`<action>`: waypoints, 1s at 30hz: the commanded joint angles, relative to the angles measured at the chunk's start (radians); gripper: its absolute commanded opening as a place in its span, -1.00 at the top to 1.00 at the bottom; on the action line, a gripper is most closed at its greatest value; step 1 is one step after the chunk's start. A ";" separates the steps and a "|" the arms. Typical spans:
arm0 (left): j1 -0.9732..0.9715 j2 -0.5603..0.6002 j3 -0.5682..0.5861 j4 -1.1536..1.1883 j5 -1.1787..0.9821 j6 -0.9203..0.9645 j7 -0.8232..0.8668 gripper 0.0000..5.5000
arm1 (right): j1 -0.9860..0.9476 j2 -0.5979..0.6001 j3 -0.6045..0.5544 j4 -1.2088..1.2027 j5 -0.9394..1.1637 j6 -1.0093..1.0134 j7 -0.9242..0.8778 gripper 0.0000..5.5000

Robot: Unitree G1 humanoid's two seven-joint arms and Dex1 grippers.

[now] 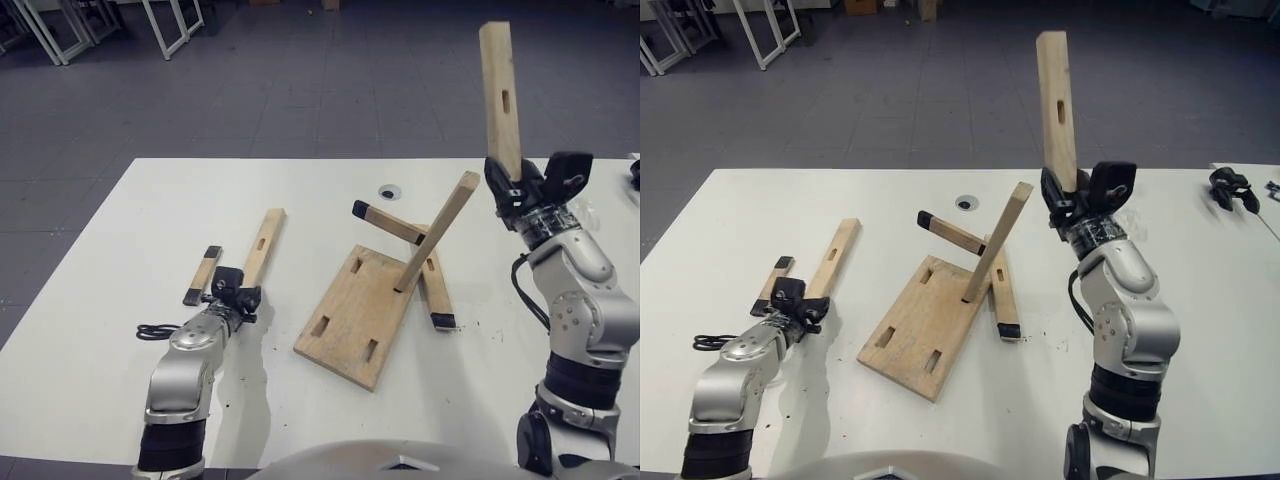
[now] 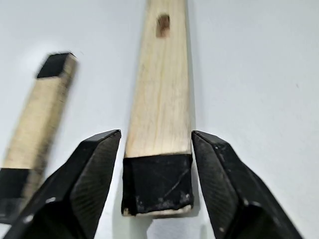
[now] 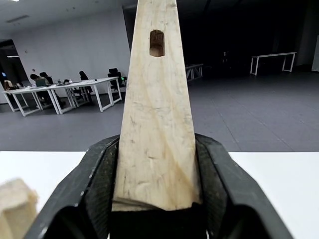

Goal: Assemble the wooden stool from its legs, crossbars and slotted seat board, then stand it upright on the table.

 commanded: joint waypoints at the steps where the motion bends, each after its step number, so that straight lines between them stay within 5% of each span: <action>1: -0.010 0.099 0.062 -0.130 0.031 -0.116 -0.027 -0.04 | -0.096 0.002 -0.050 -0.060 0.105 0.063 -0.034 0.25; 6: 0.067 0.237 -0.045 -0.168 0.021 -0.103 -0.202 -0.04 | -0.138 0.002 -0.059 -0.080 0.178 0.112 -0.072 0.25; 13: 0.197 0.386 -0.225 -0.141 0.005 -0.254 -0.468 -0.47 | -0.144 -0.009 -0.048 -0.087 0.232 0.128 -0.085 0.25; 22: 0.113 0.344 -0.413 -0.060 0.008 -0.317 -0.548 -0.53 | -0.192 -0.027 -0.010 -0.071 0.274 0.144 -0.059 0.25; 30: -0.022 0.172 -0.509 -0.029 -0.054 -0.238 -0.524 -0.53 | -0.205 -0.069 0.015 -0.010 0.396 0.195 0.068 0.25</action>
